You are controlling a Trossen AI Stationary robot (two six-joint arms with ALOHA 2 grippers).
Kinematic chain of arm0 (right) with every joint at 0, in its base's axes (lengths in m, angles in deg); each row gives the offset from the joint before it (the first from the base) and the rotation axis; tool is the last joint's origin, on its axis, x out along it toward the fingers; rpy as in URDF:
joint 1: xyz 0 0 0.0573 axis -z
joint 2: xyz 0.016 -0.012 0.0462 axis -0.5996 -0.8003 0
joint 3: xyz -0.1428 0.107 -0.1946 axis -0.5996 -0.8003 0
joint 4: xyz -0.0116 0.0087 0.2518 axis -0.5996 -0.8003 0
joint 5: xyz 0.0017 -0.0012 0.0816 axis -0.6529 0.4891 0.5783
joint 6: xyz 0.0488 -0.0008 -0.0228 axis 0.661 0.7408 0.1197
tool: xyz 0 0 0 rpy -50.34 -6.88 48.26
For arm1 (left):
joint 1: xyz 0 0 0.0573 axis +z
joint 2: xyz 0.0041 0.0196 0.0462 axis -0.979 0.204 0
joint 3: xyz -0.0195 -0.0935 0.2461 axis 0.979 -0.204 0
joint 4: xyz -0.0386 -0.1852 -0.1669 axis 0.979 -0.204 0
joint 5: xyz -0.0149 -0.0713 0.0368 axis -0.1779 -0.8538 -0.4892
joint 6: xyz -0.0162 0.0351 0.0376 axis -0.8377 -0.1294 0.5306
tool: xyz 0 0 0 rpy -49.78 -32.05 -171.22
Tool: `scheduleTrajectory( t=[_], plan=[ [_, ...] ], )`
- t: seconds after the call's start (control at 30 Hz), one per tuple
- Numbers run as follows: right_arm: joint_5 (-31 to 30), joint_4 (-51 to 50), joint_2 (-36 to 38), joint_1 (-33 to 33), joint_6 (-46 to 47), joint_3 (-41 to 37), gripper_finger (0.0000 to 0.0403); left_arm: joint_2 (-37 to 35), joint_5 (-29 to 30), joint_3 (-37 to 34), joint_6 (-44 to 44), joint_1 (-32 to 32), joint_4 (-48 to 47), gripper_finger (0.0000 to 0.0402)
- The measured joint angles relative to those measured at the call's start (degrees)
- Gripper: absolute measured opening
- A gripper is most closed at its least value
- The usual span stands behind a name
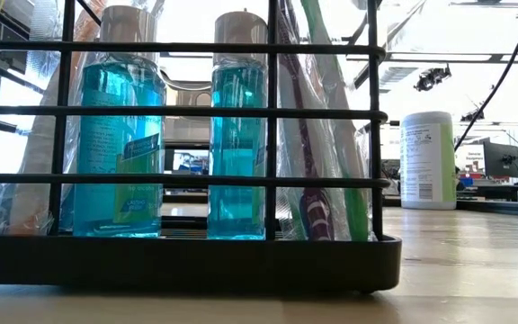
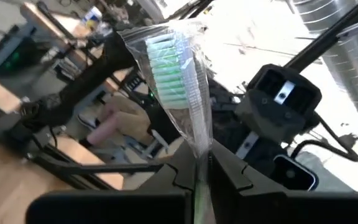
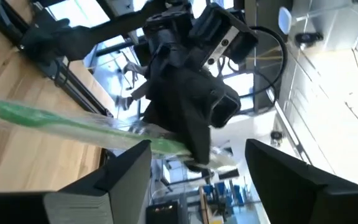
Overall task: Pick & Place toothbrushing station
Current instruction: Put the green toothbrush into the black wire organizer
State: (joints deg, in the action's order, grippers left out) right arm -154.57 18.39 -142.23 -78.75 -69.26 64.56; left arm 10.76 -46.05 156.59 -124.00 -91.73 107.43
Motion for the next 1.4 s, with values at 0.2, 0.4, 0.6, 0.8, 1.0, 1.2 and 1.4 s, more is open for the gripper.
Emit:
scheduleTrajectory(
  t=[0.2,0.4,0.6,0.8,1.0,1.2,1.4],
  plan=[
    [-3.5,-3.0,1.4,-2.8,3.7,0.0,0.0251,-0.6,4.9,0.0,5.2,-4.0,-0.3,0.0014],
    [-9.6,-12.4,5.5,-6.9,14.6,0.0,0.025,-0.6,15.2,0.1,15.4,-12.3,0.8,0.0014],
    [-16.9,-21.3,9.7,-9.5,29.6,0.0,0.025,0.1,33.6,0.1,25.2,-24.7,-0.9,0.0014],
    [-16.9,-26.8,12.9,-11.5,41.1,0.0,0.025,5.2,52.1,0.2,33.9,-36.7,2.3,0.0014],
    [-16.9,-28.4,13.6,-11.7,45.7,0.0,0.025,12.2,69.2,0.2,34.9,-44.8,7.2,0.0014],
    [-16.8,-31.0,13.5,-11.7,47.8,0.0,0.025,17.1,79.5,0.2,34.7,-47.1,8.3,0.0014],
    [-16.6,-32.3,13.5,-11.7,49.2,0.0,0.025,19.1,83.7,0.2,40.5,-46.3,7.7,0.0014]
  ],
)
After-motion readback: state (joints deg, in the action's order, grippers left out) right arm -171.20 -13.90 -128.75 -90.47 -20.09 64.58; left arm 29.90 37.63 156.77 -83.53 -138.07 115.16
